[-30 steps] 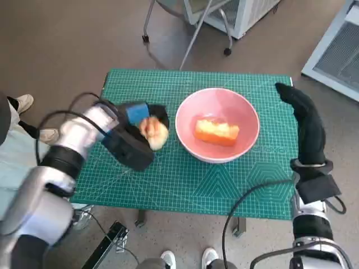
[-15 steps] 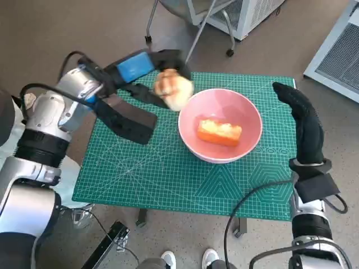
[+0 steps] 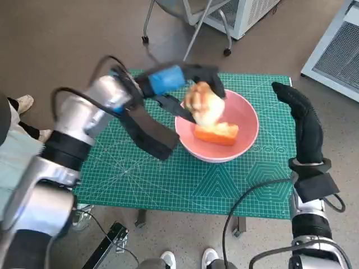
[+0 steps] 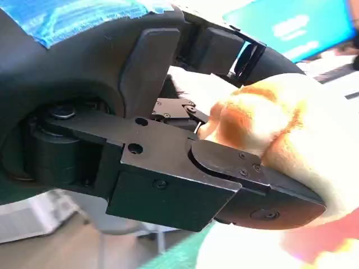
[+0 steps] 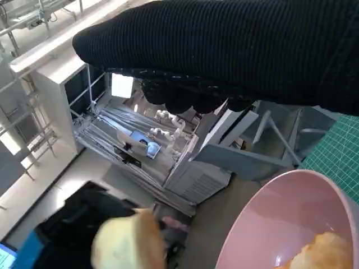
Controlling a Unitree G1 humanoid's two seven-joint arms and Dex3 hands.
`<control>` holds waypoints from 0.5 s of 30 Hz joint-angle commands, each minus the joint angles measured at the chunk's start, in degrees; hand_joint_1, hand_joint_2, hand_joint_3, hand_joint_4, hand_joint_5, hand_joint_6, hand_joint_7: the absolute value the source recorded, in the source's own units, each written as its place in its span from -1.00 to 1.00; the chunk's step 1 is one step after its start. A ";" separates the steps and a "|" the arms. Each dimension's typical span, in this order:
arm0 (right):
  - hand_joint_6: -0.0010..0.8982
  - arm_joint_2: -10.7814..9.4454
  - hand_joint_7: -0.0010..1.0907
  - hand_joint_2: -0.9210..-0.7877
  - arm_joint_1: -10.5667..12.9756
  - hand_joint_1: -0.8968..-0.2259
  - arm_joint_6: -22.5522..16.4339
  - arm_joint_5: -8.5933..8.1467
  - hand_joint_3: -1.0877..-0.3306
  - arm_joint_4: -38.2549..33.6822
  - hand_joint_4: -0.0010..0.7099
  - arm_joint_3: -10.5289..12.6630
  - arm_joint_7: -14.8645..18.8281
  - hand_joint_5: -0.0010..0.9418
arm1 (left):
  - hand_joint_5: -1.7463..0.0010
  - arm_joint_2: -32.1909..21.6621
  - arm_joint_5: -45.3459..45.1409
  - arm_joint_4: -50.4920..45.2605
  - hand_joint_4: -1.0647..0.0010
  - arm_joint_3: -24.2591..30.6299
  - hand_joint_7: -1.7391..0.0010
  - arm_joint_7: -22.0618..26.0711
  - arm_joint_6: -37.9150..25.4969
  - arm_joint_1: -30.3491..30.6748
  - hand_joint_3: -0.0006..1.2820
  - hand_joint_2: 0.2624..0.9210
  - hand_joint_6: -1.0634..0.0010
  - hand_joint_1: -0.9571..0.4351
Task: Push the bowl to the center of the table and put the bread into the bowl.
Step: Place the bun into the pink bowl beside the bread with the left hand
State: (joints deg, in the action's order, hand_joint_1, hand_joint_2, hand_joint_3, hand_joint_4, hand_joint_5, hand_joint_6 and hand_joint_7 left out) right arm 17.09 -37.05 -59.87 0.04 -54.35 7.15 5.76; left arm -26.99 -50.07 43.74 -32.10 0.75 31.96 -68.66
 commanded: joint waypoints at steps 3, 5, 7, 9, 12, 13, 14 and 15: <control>-0.95 -0.30 0.49 -1.00 1.74 -0.01 0.72 -1.17 -0.37 -0.17 -0.07 0.43 1.18 -0.97 | -0.21 1.46 -2.78 1.54 -0.15 -2.29 -0.44 -1.77 0.65 -0.83 -0.89 1.00 -0.33 0.38; -0.95 -0.22 0.48 -1.00 1.85 -0.02 0.65 -1.34 -0.36 -0.23 -0.07 0.55 1.35 -0.97 | -0.17 1.90 -3.49 1.59 -0.20 -2.83 -0.49 -1.83 0.26 -0.88 -0.88 0.99 -0.30 0.38; -0.95 -0.04 0.48 -1.00 1.94 -0.03 0.57 -0.95 -0.35 -0.34 -0.06 0.67 0.94 -0.97 | -0.23 2.66 -3.72 2.03 -0.21 -3.22 -0.47 -1.34 -0.17 -0.91 -0.87 0.99 -0.24 0.38; -0.94 0.01 0.48 -1.00 2.05 -0.03 0.54 -0.68 -0.34 -0.34 -0.07 0.77 0.63 -0.98 | -0.31 3.39 -3.31 2.52 -0.17 -3.21 -0.45 -0.17 -0.43 -0.78 -0.85 0.99 -0.19 0.38; -0.94 -0.06 0.47 -1.00 2.17 -0.04 0.52 -0.45 -0.34 -0.29 -0.08 0.88 0.37 -0.98 | -0.30 4.06 -2.05 2.63 0.11 -2.83 -0.37 2.44 -1.03 -0.30 -0.73 0.97 0.01 0.40; -0.94 -0.08 0.47 -1.00 2.25 -0.04 0.47 -0.36 -0.34 -0.24 -0.08 0.91 0.29 -0.98 | 0.00 4.19 -1.52 2.41 0.15 -2.59 -0.08 3.53 -1.37 -0.02 -0.75 0.98 0.08 0.43; -0.94 -0.09 0.47 -1.00 2.29 -0.04 0.44 -0.29 -0.34 -0.20 -0.09 0.93 0.23 -0.98 | 0.26 4.28 -1.16 2.23 0.24 -2.41 0.14 4.30 -1.63 0.18 -0.80 0.98 0.19 0.43; -0.93 -0.11 0.47 -1.00 2.30 -0.03 0.45 -0.22 -0.33 -0.20 -0.09 0.95 0.16 -0.99 | 0.44 4.51 -0.62 2.19 0.28 -2.19 0.27 5.47 -2.04 0.30 -0.84 0.98 0.26 0.43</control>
State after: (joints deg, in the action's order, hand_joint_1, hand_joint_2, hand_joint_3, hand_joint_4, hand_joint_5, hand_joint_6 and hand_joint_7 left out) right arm 17.13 -36.46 -59.88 -0.26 -54.22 7.85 6.32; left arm -23.15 -52.71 46.30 -35.05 3.57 31.02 -68.65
